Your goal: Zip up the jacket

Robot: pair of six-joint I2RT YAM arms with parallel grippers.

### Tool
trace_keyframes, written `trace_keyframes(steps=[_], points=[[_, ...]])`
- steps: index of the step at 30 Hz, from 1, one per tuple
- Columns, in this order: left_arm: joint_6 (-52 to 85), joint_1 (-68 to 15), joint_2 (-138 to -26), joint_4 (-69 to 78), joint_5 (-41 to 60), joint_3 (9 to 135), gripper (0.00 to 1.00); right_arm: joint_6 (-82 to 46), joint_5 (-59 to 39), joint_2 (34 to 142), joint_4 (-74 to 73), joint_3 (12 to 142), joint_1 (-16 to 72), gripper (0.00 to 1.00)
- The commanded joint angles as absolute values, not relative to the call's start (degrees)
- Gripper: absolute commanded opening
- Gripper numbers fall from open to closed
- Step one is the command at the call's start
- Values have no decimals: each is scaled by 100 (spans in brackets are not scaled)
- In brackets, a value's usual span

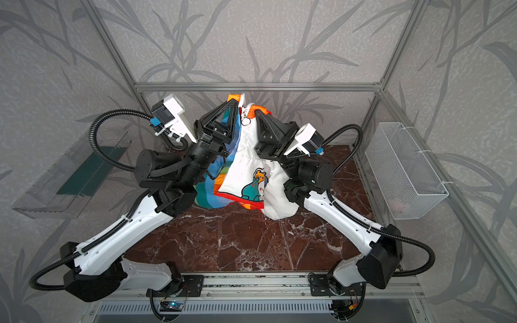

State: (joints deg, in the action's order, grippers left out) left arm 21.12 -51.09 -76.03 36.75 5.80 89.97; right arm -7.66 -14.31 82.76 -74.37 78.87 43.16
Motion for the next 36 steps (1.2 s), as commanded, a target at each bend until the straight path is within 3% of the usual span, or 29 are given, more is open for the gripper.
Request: trace_keyframes(steps=[1,36], points=[[2074,-5163,-7418,3978,587,9053,0,-758,-1334,8112,-7763,7910,4300,0],[2125,-5177,-7563,3813,464,9133,0,-872,-1451,8165,-7777,8051,4307,0]])
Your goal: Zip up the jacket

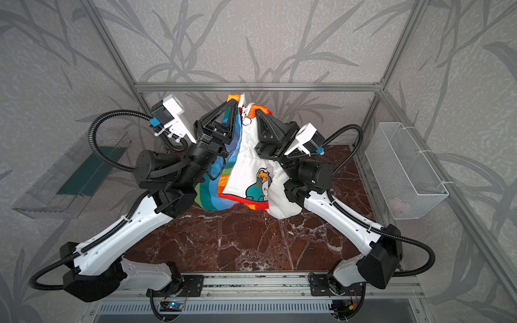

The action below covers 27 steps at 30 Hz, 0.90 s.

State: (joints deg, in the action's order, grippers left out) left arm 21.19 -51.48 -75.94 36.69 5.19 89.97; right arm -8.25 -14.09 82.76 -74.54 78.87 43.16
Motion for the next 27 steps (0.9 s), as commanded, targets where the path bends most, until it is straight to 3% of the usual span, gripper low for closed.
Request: trace_keyframes(steps=[1,27], points=[[2139,-5177,-7565,3814,479,9132,0,-869,-1452,8165,-7772,8047,4307,0],[2177,-5194,-7541,3911,535,9141,0,-841,-1359,8121,-7752,7946,4307,0]])
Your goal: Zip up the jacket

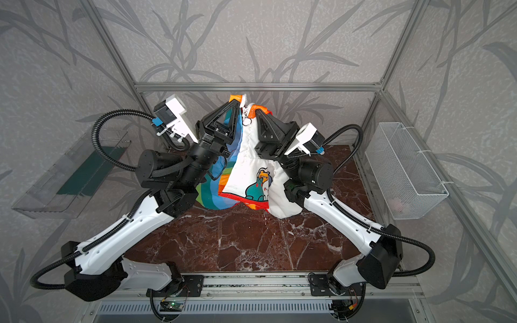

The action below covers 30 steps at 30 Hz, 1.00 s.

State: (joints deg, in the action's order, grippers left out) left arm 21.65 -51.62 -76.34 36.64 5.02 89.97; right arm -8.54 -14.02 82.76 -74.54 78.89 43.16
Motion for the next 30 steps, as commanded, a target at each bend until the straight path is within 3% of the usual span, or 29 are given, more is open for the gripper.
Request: trace_keyframes(steps=[1,30], points=[[2179,-5194,-7549,3907,540,9149,0,-841,-1347,8121,-7756,7953,4307,0],[2107,-5212,-7469,3955,509,9078,0,-792,-1265,8104,-7697,7911,4307,0]])
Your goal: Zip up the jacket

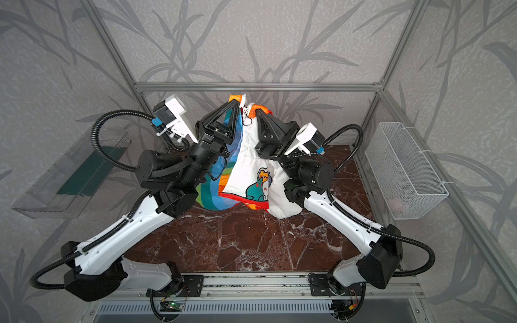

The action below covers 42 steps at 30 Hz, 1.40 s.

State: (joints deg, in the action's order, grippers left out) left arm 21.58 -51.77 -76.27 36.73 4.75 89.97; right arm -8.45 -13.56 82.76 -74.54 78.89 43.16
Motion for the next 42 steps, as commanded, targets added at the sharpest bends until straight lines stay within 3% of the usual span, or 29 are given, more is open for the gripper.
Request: trace_keyframes(steps=[1,42], points=[[2121,-5212,-7483,3954,525,9093,0,-804,-1269,8110,-7700,7918,4307,0],[2215,-5212,-7662,3960,534,9035,0,-842,-1271,8200,-7666,8060,4307,0]])
